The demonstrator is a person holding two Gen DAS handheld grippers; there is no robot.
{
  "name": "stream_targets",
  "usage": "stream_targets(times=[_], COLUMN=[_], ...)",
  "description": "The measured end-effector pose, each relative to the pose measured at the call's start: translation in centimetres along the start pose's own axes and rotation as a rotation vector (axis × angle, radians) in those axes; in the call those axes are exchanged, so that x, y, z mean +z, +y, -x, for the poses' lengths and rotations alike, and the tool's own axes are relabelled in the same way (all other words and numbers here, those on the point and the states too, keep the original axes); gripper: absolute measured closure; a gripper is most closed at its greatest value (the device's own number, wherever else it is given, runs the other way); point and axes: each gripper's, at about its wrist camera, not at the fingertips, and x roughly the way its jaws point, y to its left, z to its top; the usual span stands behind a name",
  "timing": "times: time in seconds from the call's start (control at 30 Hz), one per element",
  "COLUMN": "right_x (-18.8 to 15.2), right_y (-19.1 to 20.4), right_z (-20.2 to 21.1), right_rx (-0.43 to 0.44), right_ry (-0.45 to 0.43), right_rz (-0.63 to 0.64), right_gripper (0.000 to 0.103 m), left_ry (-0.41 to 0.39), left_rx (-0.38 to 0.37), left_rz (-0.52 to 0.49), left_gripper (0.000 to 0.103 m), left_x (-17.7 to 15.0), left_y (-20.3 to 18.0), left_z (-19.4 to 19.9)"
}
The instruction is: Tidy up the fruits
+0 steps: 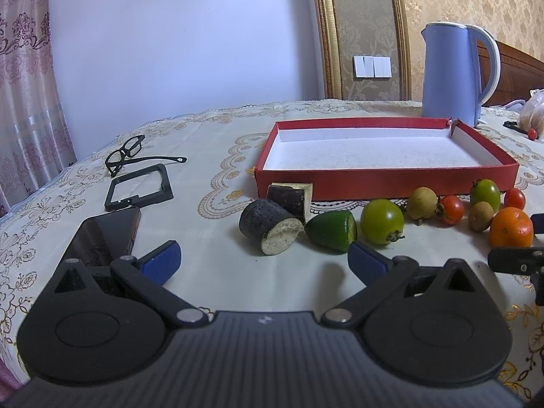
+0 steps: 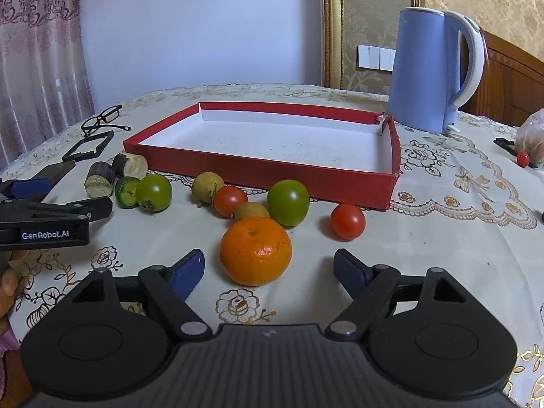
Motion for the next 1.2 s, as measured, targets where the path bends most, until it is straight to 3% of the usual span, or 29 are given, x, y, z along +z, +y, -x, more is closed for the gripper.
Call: stream_targets(times=[0.3, 0.43, 0.57, 0.7, 0.77, 0.83, 0.93, 1.07, 1.1, 1.2], right_x=[0.1, 0.0, -0.4, 0.2, 0.3, 0.2, 0.1, 0.4, 0.5, 0.7], right_y=[0.0, -0.4, -0.5, -1.3, -1.3, -1.0, -0.4, 0.4, 0.5, 0.5], right_z=[0.1, 0.9, 2.2, 1.7, 1.3, 1.0, 0.4, -0.2, -0.3, -0.1], right_rx=[-0.017, -0.045, -0.08, -0.034, -0.006, -0.004, 0.029, 0.016, 0.028, 0.04], right_ry=[-0.005, -0.024, -0.092, -0.063, -0.05, -0.034, -0.004, 0.004, 0.005, 0.003], right_rz=[0.003, 0.019, 0.03, -0.007, -0.007, 0.013, 0.023, 0.068, 0.073, 0.068], right_gripper=[0.019, 0.001, 0.0, 0.001, 0.006, 0.024, 0.042, 0.049, 0.06, 0.061], left_ry=[0.001, 0.003, 0.004, 0.002, 0.002, 0.001, 0.001, 0.014, 0.023, 0.048], left_rx=[-0.001, -0.006, -0.01, -0.013, -0.018, -0.018, -0.016, -0.013, -0.011, -0.044], left_rz=[0.0, 0.001, 0.005, 0.006, 0.008, 0.013, 0.024, 0.054, 0.063, 0.103], left_gripper=[0.0, 0.0, 0.0, 0.0, 0.0, 0.0, 0.0, 0.0, 0.0, 0.0], left_x=[0.0, 0.0, 0.0, 0.0, 0.0, -0.1, -0.1, -0.1, -0.1, -0.1], left_y=[0.0, 0.0, 0.1, 0.1, 0.1, 0.2, 0.4, 0.9, 1.1, 2.2], left_z=[0.0, 0.0, 0.0, 0.0, -0.1, -0.1, 0.0, -0.2, -0.2, -0.3])
